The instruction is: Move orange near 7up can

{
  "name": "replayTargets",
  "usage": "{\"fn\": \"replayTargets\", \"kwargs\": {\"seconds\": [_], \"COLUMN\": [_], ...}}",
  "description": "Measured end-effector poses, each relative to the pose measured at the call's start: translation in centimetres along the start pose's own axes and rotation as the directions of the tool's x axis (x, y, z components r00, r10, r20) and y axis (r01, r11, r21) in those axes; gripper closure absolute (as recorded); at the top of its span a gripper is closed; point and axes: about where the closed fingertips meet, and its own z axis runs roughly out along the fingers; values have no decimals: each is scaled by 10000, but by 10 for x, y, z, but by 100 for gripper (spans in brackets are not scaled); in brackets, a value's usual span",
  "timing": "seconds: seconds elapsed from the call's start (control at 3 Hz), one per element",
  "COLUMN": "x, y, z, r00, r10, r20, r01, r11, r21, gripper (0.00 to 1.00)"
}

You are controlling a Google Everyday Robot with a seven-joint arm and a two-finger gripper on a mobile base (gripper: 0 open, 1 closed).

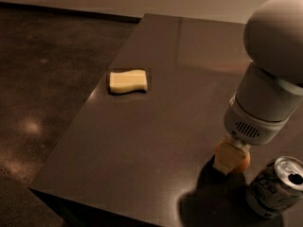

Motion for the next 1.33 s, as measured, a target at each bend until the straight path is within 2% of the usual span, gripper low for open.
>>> {"fn": "replayTargets", "kwargs": {"seconds": [0.33,0.67,1.0,1.33], "x": [0,-2,-5,-16], "y": [-1,-6,-12,-19], "z": [1,-2,-12,-32], "r00": [10000,10000,9999,9984], "r10": [-59,-64,-62,-168], "r20": [-66,-74,82,538], "r01": [59,64,61,155], "r11": [10000,10000,9999,9996], "r21": [-4,59,85,234], "gripper": [9,0,0,0]}}
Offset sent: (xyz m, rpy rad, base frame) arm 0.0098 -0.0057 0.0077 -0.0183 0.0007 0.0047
